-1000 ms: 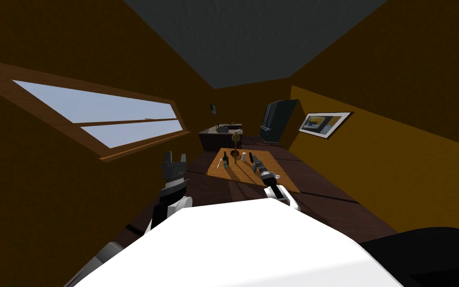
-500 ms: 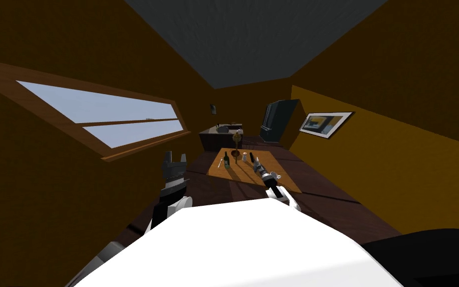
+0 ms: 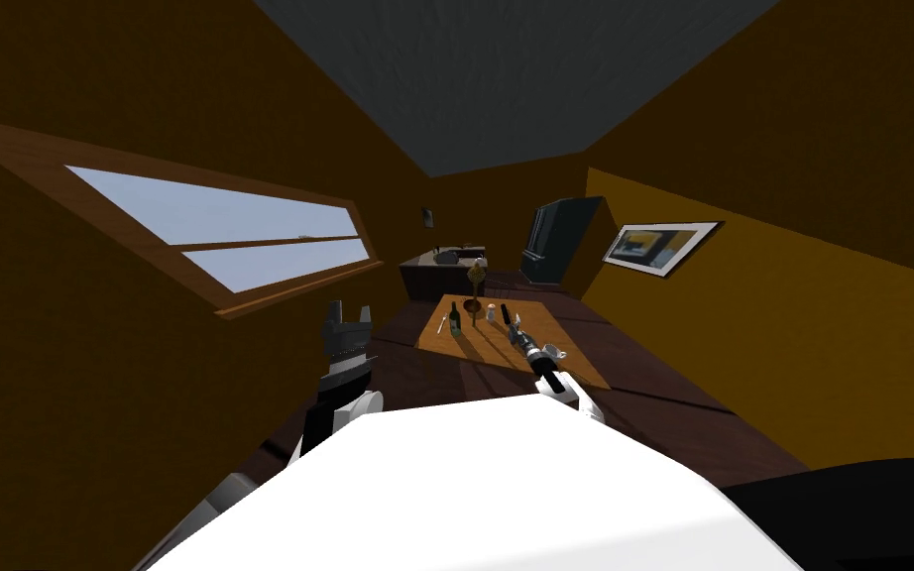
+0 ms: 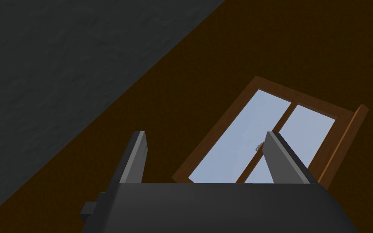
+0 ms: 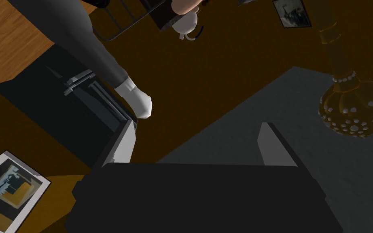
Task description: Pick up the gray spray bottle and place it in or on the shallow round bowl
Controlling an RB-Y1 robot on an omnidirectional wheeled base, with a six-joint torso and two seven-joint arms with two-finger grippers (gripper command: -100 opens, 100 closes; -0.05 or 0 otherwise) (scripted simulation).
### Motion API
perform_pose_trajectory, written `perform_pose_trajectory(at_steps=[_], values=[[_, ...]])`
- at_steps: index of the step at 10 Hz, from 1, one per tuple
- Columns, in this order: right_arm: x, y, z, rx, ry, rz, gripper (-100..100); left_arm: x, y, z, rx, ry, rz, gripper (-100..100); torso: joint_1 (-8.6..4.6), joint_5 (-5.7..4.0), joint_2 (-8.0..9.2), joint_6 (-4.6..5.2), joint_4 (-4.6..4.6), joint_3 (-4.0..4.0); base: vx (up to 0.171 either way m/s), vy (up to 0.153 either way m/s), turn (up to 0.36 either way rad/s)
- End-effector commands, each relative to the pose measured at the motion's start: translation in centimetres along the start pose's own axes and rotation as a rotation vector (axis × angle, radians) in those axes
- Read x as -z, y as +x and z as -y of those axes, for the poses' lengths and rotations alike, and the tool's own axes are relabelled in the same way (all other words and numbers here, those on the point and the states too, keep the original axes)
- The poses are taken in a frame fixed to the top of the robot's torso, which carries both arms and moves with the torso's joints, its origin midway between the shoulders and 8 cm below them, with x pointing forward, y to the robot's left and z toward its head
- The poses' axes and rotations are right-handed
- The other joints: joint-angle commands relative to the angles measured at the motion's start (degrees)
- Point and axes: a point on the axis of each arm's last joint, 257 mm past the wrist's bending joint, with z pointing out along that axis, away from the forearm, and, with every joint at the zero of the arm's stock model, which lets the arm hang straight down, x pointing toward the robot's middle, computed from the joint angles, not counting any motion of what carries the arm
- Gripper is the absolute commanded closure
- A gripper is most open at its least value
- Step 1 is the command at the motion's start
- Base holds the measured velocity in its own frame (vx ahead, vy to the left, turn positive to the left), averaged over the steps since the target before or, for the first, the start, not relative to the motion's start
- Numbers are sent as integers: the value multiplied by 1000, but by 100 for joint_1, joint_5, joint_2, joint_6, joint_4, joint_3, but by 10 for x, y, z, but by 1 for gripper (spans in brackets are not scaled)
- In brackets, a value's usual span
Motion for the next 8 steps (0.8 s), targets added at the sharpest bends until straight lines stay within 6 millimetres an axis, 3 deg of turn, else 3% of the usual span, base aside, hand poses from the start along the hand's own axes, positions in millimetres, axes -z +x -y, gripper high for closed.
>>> perform_pose_trajectory(at_steps=[1, 3, 6, 7, 8], values=[[1, 7, 19, 32, 36, -20, -100, 0, 0, 0, 0, 0, 0, 0, 0, 0, 0, 0, 0, 0, 19, 31, 22], [3, 10, 41, 80, 79, -43, -100, 0, 0, 0, 0, 0, 0, 0, -3, 0, 3, 0, 1, 1, 13, 33, 39], [11, 10, 100, 219, 196, -103, -100, 0, 0, 0, 0, 0, 0, 0, 1, 0, -4, -1, 0, -2, 34, 47, 89], [12, 12, 103, 218, 200, -107, -100, 0, 0, 0, 0, 0, 0, 0, 6, 2, -8, 0, -1, -4, 33, 37, 19], [17, 10, 122, 261, 238, -126, -100, 0, 0, 0, 0, 0, 0, 0, -1, 1, -4, 1, -1, -3, 27, 29, 60]])
